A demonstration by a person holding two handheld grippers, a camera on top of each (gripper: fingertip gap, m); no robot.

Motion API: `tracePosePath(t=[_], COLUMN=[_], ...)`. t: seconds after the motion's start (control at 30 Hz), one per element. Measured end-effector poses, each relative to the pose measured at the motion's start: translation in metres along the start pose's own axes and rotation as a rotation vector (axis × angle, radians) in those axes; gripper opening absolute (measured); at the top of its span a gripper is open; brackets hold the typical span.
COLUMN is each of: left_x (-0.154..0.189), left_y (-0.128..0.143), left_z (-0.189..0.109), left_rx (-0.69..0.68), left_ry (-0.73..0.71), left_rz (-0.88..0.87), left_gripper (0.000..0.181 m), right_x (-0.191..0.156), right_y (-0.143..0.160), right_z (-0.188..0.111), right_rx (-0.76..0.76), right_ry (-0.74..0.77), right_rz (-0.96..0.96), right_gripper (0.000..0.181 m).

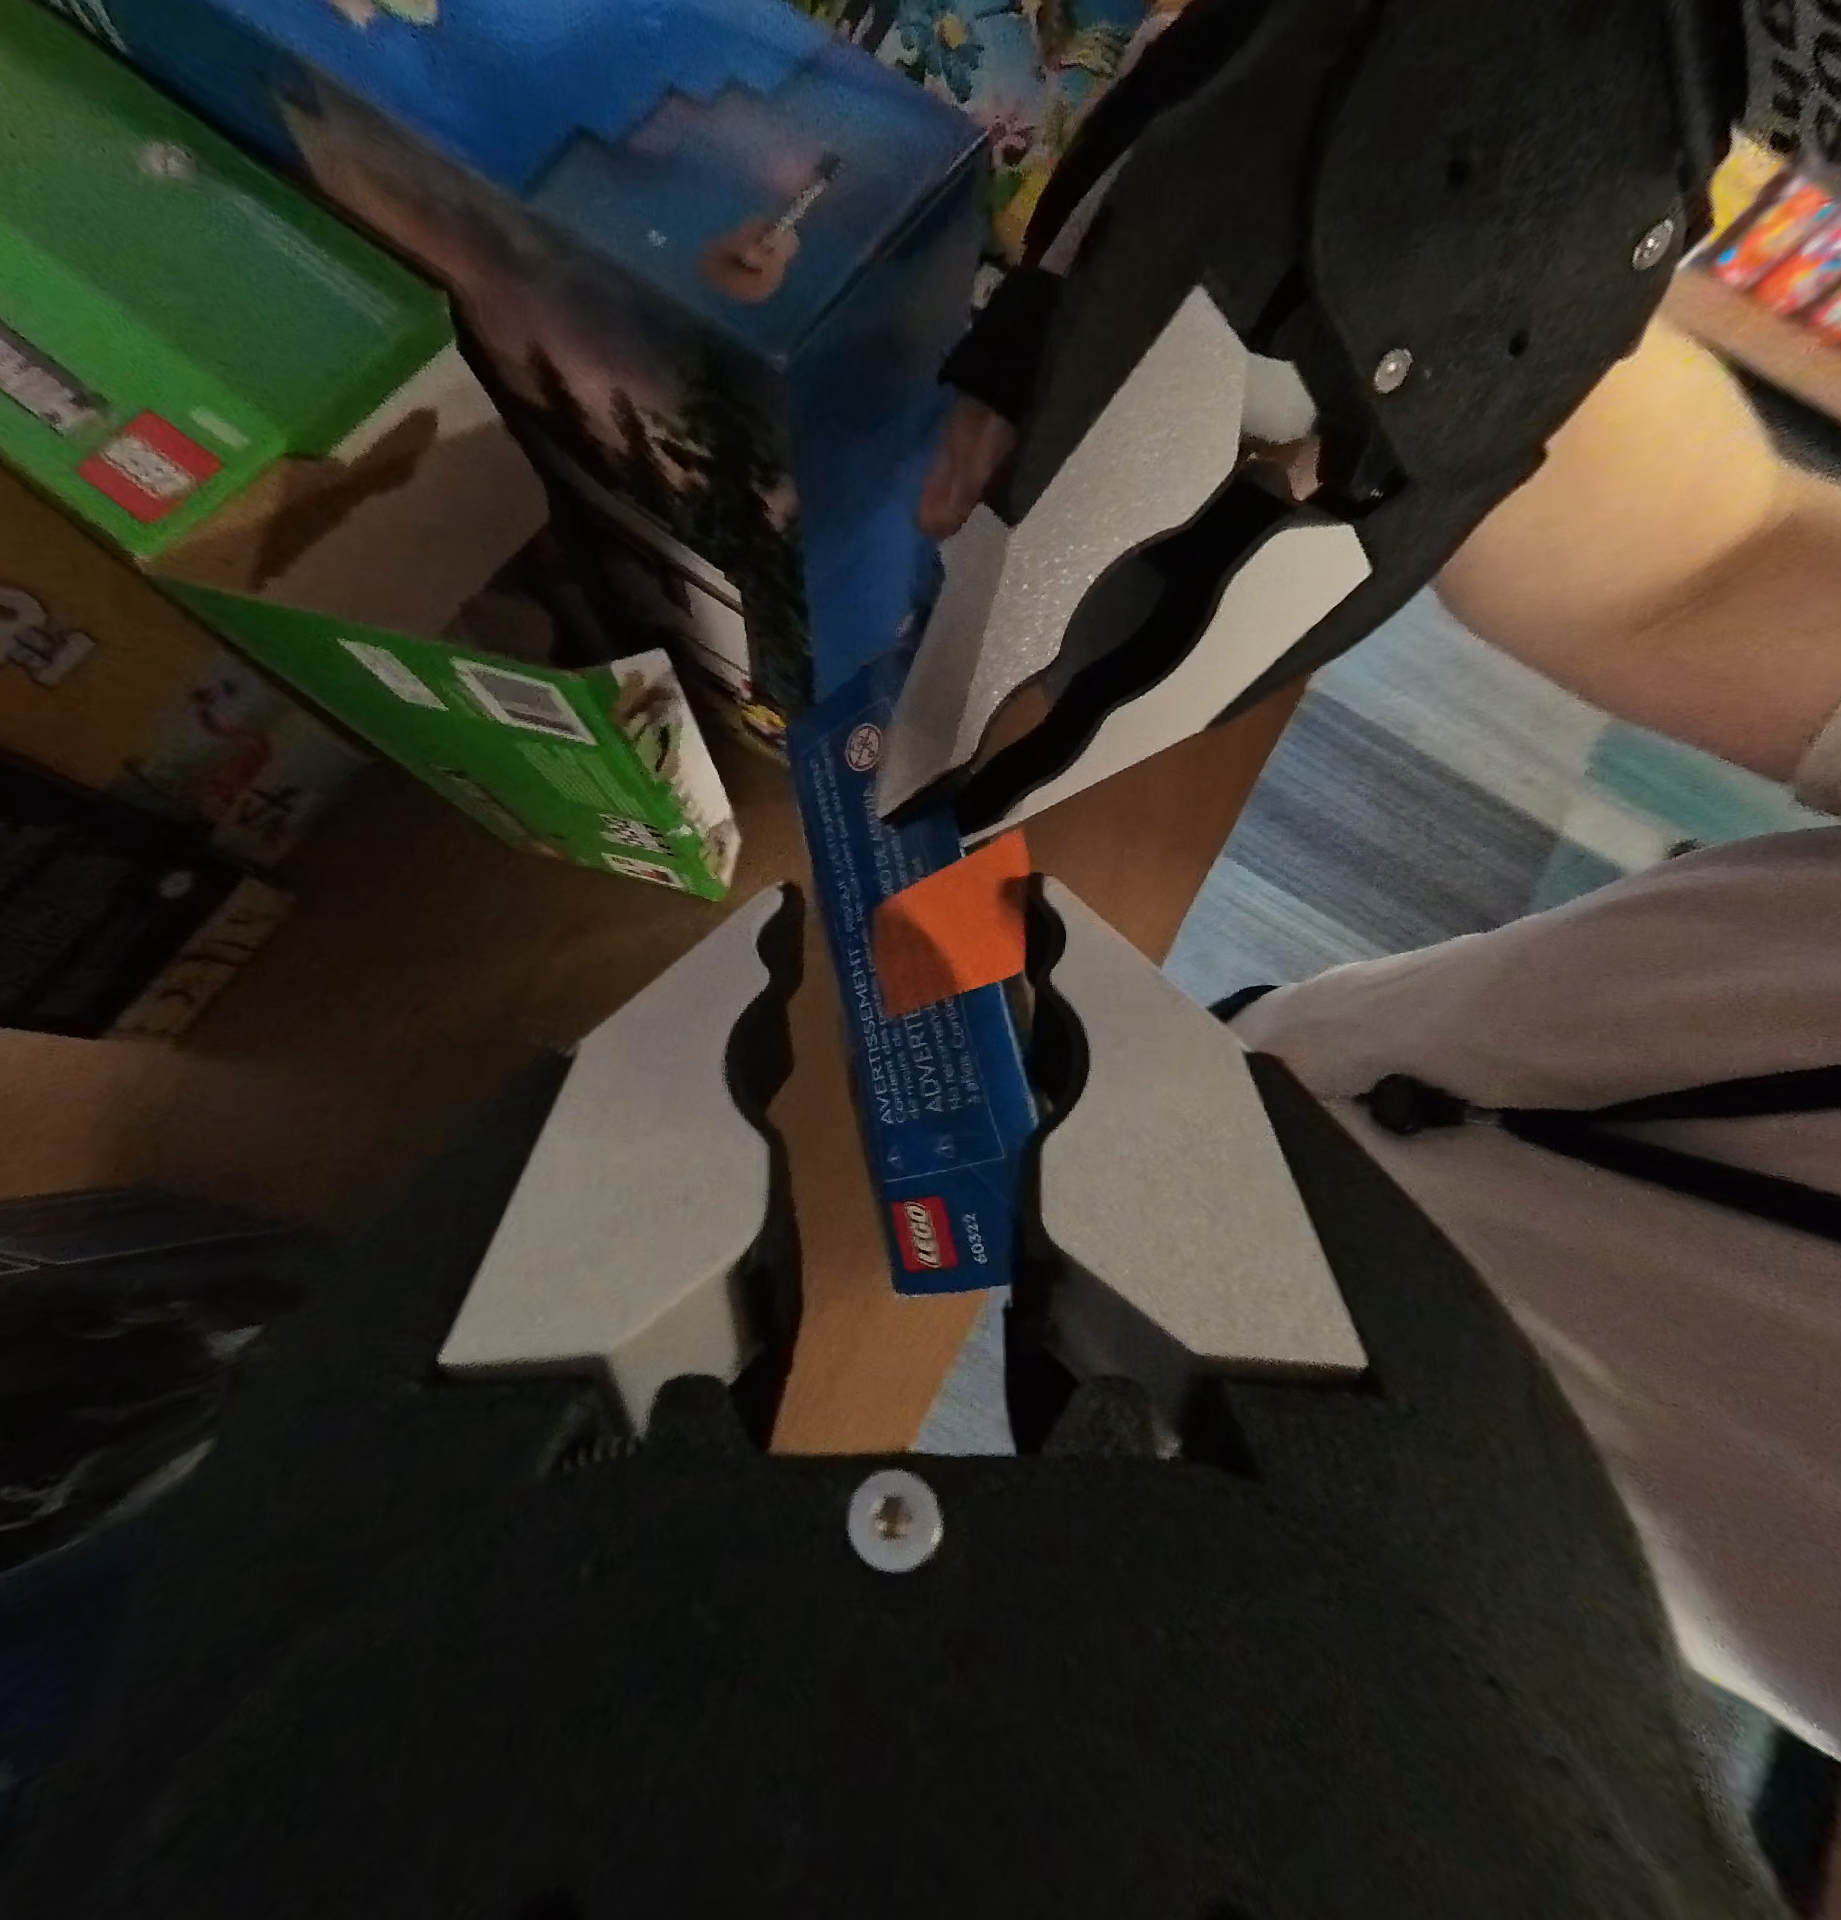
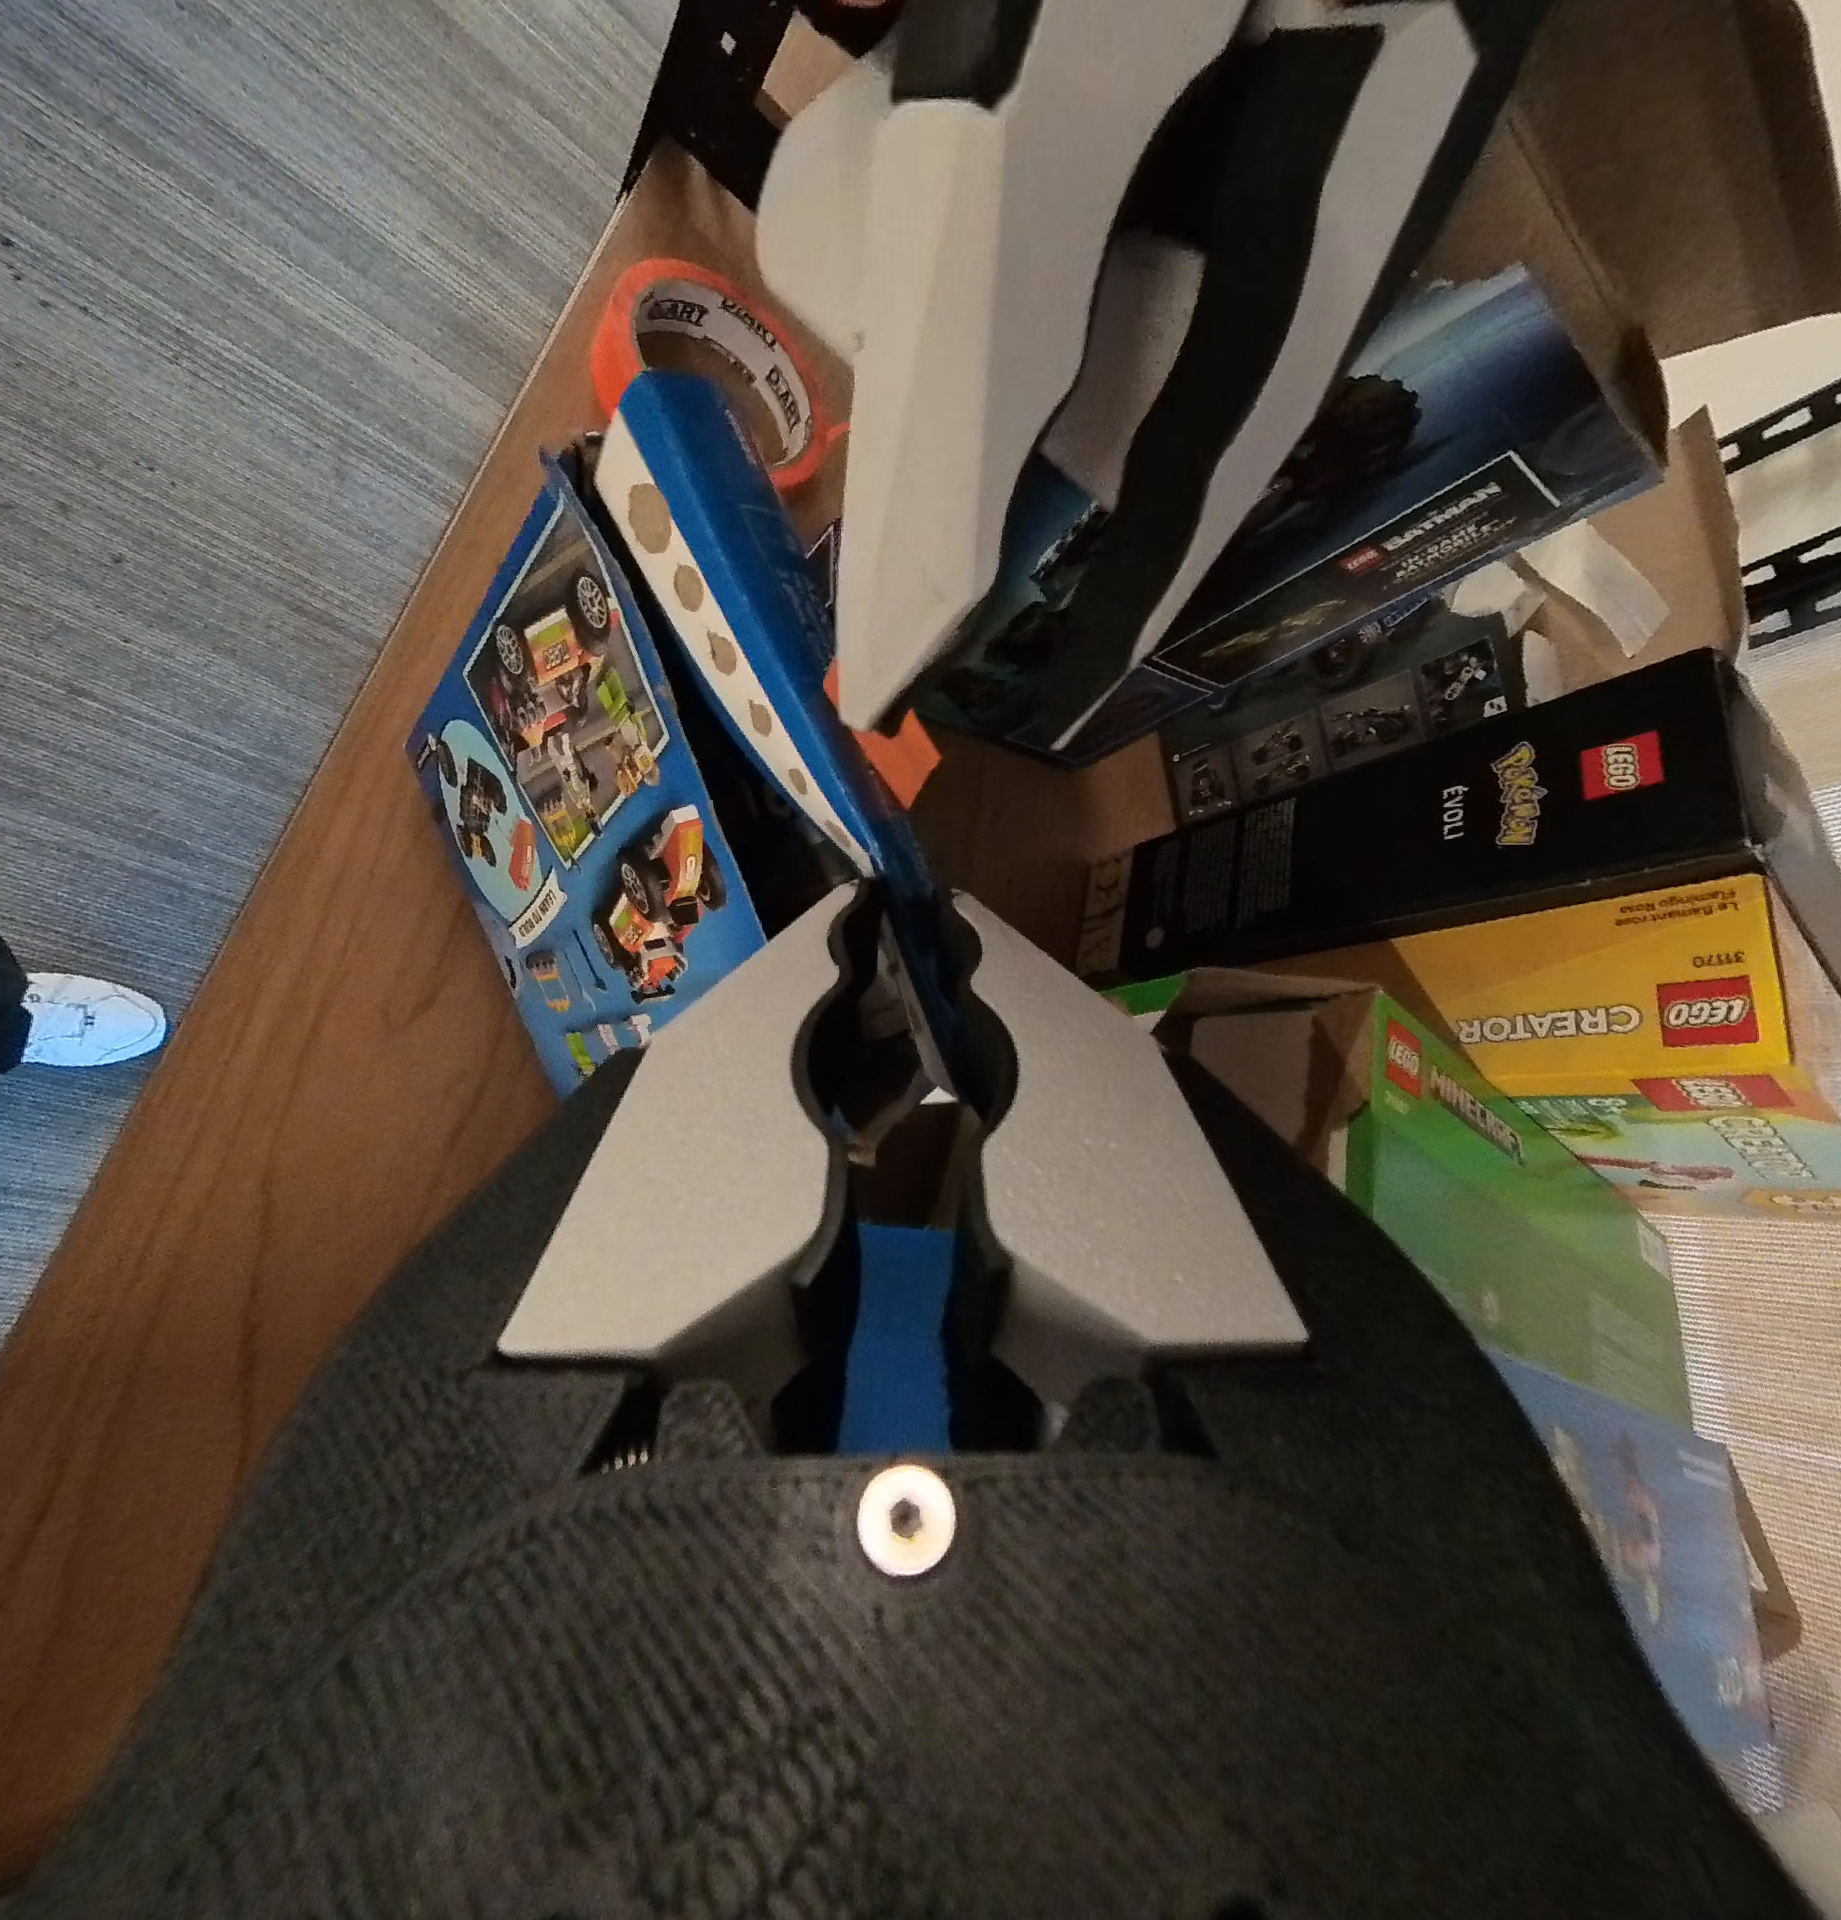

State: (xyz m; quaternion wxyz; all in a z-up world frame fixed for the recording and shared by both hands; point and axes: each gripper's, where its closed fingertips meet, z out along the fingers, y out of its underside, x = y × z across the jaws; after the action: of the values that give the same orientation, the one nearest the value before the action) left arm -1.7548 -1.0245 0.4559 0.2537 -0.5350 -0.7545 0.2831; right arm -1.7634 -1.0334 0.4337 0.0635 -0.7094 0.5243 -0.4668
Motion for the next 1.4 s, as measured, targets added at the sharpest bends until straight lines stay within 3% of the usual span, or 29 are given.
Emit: tracePosePath(t=[0.47,0.5,0.53,0.6,0.77,0.87,0.93,1.07,1.17,1.23,1.4], left_x=[0.002,0.004,0.017,0.037,0.023,-0.001,-0.009,-0.001,-0.018,-0.019,-0.029], left_y=[0.011,0.01,0.004,-0.011,-0.005,0.017,0.029,0.033,0.04,0.042,0.041], left_z=[0.01,0.009,0.005,-0.009,-0.008,-0.009,-0.016,-0.015,-0.017,-0.013,-0.009], left_rx=[-0.007,-0.003,0.019,0.062,0.048,-0.016,-0.037,0.008,-0.049,-0.071,-0.105], left_ry=[0.24,0.259,0.358,0.526,0.323,-0.033,-0.222,-0.323,-0.485,-0.518,-0.574], left_rz=[-0.291,-0.293,-0.301,-0.35,-0.256,-0.053,0.076,0.188,0.288,0.353,0.419], left_gripper=[0.066,0.08,0.111,0.113,0.103,0.093,0.07,0.046,0.037,0.021,0.014], right_x=[-0.002,-0.002,-0.001,-0.002,-0.001,0.001,0.002,0.005,0.006,0.008,0.008], right_y=[-0.004,-0.004,0.0,0.001,-0.001,-0.001,-0.003,-0.003,-0.005,-0.005,-0.001], right_z=[0.001,0.001,0.003,0.006,0.004,0.001,-0.001,-0.001,-0.001,-0.001,0.001], right_rx=[0.013,0.012,-0.011,-0.005,0.0,0.004,0.007,-0.002,0.002,-0.003,-0.033], right_ry=[-0.018,-0.018,-0.011,-0.015,-0.01,-0.017,-0.036,-0.091,-0.136,-0.148,-0.155], right_rz=[0.008,0.009,0.006,0.003,0.01,0.027,0.049,0.1,0.132,0.137,0.147], right_gripper=[0.008,0.008,0.008,0.007,0.008,0.007,0.007,0.007,0.006,0.005,0.009])
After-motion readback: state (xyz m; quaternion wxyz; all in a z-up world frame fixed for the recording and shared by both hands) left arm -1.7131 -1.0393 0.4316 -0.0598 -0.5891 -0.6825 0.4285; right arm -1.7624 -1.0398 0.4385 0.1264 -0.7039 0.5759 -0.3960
